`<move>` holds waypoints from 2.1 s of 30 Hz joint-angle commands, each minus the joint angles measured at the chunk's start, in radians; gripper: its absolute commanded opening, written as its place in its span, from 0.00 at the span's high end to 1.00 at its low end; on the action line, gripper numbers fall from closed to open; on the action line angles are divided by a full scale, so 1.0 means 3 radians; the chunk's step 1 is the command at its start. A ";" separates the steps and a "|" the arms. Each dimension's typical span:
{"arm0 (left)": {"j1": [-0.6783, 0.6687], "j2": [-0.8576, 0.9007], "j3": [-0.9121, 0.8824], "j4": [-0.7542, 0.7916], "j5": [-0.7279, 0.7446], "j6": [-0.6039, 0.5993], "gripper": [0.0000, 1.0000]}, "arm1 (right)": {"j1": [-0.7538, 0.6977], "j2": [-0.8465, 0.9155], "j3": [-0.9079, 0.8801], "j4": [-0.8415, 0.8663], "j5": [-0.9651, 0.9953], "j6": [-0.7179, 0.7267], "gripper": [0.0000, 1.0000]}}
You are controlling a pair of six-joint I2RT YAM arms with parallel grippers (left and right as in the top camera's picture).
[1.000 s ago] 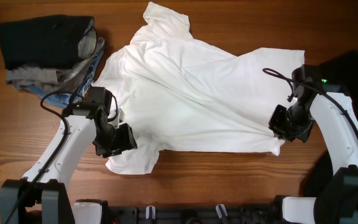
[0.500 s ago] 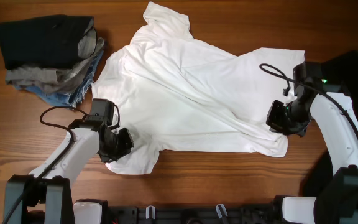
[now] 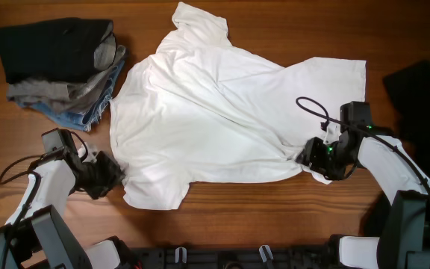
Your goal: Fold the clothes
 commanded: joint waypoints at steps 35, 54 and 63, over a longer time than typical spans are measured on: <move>-0.0585 -0.0055 0.0272 -0.0451 -0.0094 0.0627 0.88 | 0.0582 0.2633 0.2098 0.2932 -0.0126 0.1550 0.90; -0.0682 -0.0228 0.0497 -0.0490 -0.0132 0.0712 0.43 | -0.0460 0.1654 0.1957 -0.0120 0.0497 -0.0036 0.24; -0.0855 -0.0189 0.0497 -0.0425 -0.0144 0.0711 0.43 | -0.0800 0.1757 0.2191 0.0997 0.0309 0.0319 0.95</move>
